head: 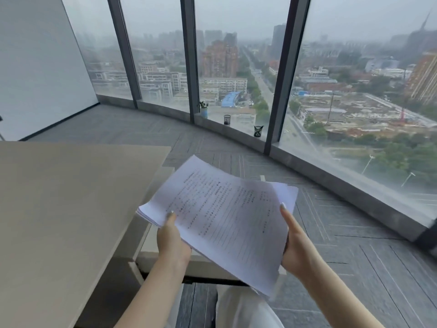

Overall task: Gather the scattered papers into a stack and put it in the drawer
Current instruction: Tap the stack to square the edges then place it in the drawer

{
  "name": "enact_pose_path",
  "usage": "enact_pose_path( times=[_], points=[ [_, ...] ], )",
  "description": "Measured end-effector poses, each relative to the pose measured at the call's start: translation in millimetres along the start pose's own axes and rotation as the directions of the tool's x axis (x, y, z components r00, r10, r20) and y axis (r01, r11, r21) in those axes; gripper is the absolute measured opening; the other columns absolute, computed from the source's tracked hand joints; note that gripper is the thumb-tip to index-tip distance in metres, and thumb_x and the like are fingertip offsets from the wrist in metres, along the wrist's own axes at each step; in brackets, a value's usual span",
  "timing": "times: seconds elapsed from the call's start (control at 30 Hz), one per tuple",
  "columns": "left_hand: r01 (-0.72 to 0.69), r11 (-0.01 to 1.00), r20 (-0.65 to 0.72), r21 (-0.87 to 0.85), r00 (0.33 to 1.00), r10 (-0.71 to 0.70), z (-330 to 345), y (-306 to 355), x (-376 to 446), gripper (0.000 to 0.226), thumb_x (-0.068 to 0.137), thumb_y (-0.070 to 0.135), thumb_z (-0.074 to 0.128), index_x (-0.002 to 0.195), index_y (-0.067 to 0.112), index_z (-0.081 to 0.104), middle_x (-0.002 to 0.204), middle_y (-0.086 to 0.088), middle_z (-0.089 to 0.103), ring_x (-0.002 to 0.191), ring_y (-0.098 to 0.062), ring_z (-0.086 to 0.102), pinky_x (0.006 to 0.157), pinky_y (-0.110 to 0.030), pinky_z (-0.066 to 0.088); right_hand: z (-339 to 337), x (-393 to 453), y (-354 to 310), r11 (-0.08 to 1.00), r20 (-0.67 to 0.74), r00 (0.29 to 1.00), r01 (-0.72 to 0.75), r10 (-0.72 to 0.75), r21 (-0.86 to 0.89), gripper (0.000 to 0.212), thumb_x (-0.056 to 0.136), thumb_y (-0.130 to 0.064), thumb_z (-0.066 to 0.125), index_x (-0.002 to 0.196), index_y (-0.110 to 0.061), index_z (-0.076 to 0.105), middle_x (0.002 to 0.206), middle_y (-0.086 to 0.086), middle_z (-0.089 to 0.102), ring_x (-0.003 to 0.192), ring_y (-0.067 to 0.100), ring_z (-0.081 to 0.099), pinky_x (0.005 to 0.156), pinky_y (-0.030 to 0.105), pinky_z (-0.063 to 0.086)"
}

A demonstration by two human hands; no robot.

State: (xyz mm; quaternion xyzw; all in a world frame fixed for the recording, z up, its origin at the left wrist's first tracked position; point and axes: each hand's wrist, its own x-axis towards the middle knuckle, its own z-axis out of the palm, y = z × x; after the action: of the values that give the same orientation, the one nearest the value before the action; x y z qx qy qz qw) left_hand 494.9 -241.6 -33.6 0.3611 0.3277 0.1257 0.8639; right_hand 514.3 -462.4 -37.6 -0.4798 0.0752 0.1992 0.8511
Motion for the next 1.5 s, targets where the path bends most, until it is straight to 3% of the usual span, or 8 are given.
enact_pose_path(
  times=[0.1, 0.3, 0.63, 0.87, 1.2, 1.33, 1.4, 1.5],
  points=[
    [0.013, 0.999, -0.051, -0.032, 0.999, -0.015, 2, -6, 16, 0.019, 0.096, 0.023, 0.048, 0.114, 0.020, 0.053, 0.092, -0.001, 0.063, 0.085, -0.025, 0.061, 0.079, -0.040, 0.049, 1, 12, 2, 0.996, -0.036, 0.998, -0.050, 0.047, -0.074, 0.038, 0.085, -0.049, 0.051, 0.107, -0.022, 0.065, 0.095, 0.005, 0.076, 0.094, 0.027, 0.067, 0.070, 0.042, 0.051],
    [0.070, 0.993, -0.116, -0.098, 0.990, -0.081, 5, -18, 46, 0.026, 0.097, 0.021, 0.045, 0.122, 0.018, 0.050, 0.111, -0.007, 0.059, 0.091, -0.026, 0.060, 0.087, -0.041, 0.046, 3, 61, 19, 0.941, -0.316, 0.947, -0.155, 0.055, -0.301, 0.034, 0.096, -0.025, 0.047, 0.123, -0.005, 0.052, 0.102, 0.014, 0.067, 0.084, 0.030, 0.065, 0.063, 0.037, 0.052],
    [0.232, 0.962, -0.256, -0.146, 0.930, -0.264, -7, -43, 88, 0.042, 0.101, 0.026, 0.035, 0.140, 0.012, 0.039, 0.143, -0.011, 0.046, 0.129, -0.030, 0.046, 0.109, -0.046, 0.034, 10, 124, 50, 0.627, -0.254, 0.963, -0.141, -0.094, -0.766, 0.018, 0.096, -0.022, 0.039, 0.107, -0.015, 0.051, 0.095, 0.002, 0.062, 0.083, 0.021, 0.062, 0.070, 0.035, 0.051],
    [0.308, 0.942, -0.253, -0.130, 0.909, -0.332, -11, -50, 113, 0.043, 0.101, 0.027, 0.033, 0.140, 0.013, 0.040, 0.144, -0.012, 0.045, 0.131, -0.031, 0.045, 0.110, -0.048, 0.032, 5, 161, 76, 0.606, -0.341, 0.937, -0.225, -0.082, -0.763, 0.011, 0.094, -0.016, 0.039, 0.097, -0.013, 0.048, 0.084, 0.001, 0.057, 0.076, 0.021, 0.056, 0.070, 0.033, 0.047],
    [0.492, 0.863, -0.283, -0.113, 0.817, -0.503, -22, -48, 130, 0.046, 0.098, 0.027, 0.021, 0.130, 0.019, 0.053, 0.132, -0.002, 0.055, 0.129, -0.029, 0.046, 0.109, -0.046, 0.032, -13, 183, 92, 0.675, -0.475, 0.878, -0.317, -0.056, -0.666, 0.029, 0.093, -0.009, 0.036, 0.118, -0.005, 0.050, 0.114, 0.015, 0.061, 0.090, 0.027, 0.059, 0.068, 0.031, 0.046],
    [0.446, 0.890, -0.415, -0.091, 0.796, -0.441, -15, -47, 129, 0.042, 0.097, 0.021, 0.029, 0.131, 0.013, 0.053, 0.140, -0.003, 0.050, 0.130, -0.023, 0.046, 0.110, -0.035, 0.028, -13, 184, 94, 0.686, -0.486, 0.871, -0.309, -0.075, -0.659, 0.053, 0.094, -0.006, 0.038, 0.144, -0.007, 0.021, 0.140, 0.017, 0.045, 0.092, 0.027, 0.059, 0.067, 0.030, 0.047],
    [0.408, 0.909, -0.436, -0.086, 0.805, -0.403, -12, -47, 125, 0.042, 0.097, 0.018, 0.028, 0.130, 0.012, 0.054, 0.137, -0.004, 0.053, 0.126, -0.022, 0.050, 0.105, -0.032, 0.035, -11, 183, 94, 0.669, -0.508, 0.853, -0.311, -0.115, -0.675, 0.068, 0.093, -0.010, 0.042, 0.149, -0.011, 0.002, 0.153, 0.014, 0.027, 0.118, 0.031, 0.052, 0.089, 0.041, 0.048],
    [0.393, 0.917, -0.451, -0.070, 0.807, -0.380, -12, -47, 124, 0.044, 0.096, 0.017, 0.027, 0.130, 0.012, 0.055, 0.136, -0.004, 0.054, 0.124, -0.022, 0.052, 0.103, -0.032, 0.037, -7, 182, 96, 0.667, -0.528, 0.837, -0.312, -0.144, -0.676, 0.074, 0.092, -0.013, 0.044, 0.149, -0.009, -0.004, 0.158, 0.013, 0.011, 0.144, 0.029, 0.017, 0.113, 0.043, 0.022]
  ],
)
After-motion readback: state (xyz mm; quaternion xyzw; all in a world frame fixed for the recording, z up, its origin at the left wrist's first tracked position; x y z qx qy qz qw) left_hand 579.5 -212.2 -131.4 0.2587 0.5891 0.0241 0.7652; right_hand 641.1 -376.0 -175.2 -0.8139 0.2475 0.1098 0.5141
